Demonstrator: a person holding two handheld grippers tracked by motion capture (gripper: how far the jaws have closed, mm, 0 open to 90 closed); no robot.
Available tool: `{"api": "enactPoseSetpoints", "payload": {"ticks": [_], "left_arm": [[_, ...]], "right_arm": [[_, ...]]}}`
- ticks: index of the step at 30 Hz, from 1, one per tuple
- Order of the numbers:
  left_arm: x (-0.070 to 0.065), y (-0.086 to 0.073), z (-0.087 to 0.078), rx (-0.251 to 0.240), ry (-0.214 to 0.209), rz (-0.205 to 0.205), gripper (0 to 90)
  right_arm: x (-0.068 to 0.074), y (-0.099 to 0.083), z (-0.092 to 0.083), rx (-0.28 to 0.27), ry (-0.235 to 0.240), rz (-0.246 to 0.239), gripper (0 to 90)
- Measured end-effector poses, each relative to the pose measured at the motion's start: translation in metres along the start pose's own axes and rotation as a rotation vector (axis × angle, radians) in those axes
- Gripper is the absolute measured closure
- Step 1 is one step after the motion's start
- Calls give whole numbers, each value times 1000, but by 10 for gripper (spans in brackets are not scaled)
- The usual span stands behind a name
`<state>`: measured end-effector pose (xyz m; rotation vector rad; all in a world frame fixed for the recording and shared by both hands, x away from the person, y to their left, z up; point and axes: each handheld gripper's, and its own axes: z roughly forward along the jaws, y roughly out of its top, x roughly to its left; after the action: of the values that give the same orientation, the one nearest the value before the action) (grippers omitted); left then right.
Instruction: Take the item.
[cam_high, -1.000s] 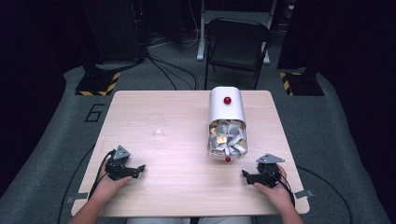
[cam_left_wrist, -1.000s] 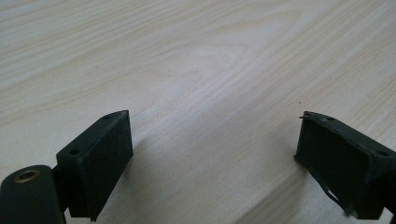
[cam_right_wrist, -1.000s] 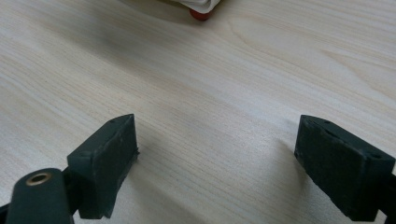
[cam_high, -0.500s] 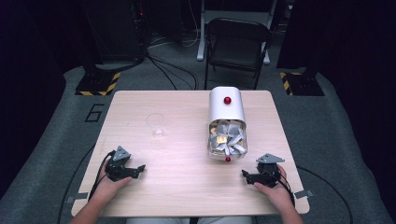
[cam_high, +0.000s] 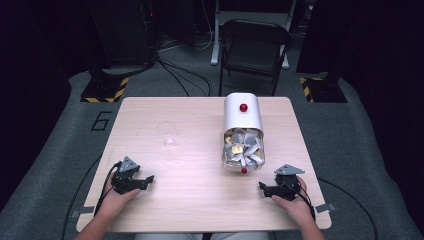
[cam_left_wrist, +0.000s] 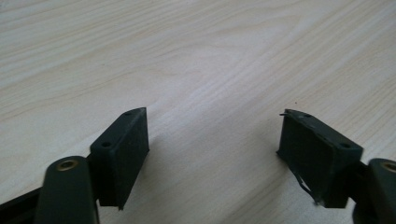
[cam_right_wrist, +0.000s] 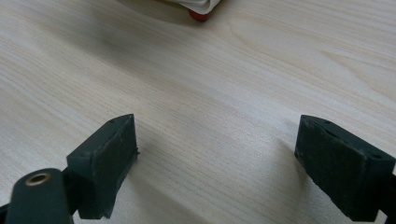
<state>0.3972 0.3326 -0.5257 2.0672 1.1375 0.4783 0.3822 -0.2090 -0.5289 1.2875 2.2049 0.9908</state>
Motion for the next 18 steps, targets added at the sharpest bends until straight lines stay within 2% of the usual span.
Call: {"api": "enactPoseSetpoints", "payload": {"ticks": [2,4,5,6,7,8,10,13,18], "left_arm": [[0,3,-2,2,-15,-15,282],[-2,8,-7,-22,-17,-11,307],[-7,16,-13,-48,-30,-10,313],[-7,16,-13,-48,-30,-10,316],[-11,24,-19,-71,-47,1,325],[-13,29,-22,-79,-46,0,326],[-14,37,-28,-87,-79,-10,342],[-17,48,-35,-100,-95,-26,370],[-20,61,-46,-102,-99,-14,382]], "right_arm": [[0,0,0,0,0,0,125],[0,0,0,0,0,0,125],[0,0,0,0,0,0,125],[0,0,0,0,0,0,125],[0,0,0,3,-4,-7,125],[0,0,0,4,-5,-6,125],[0,0,0,0,0,0,125],[-1,0,1,1,-7,-8,125],[0,0,0,2,-5,-5,127]]}}
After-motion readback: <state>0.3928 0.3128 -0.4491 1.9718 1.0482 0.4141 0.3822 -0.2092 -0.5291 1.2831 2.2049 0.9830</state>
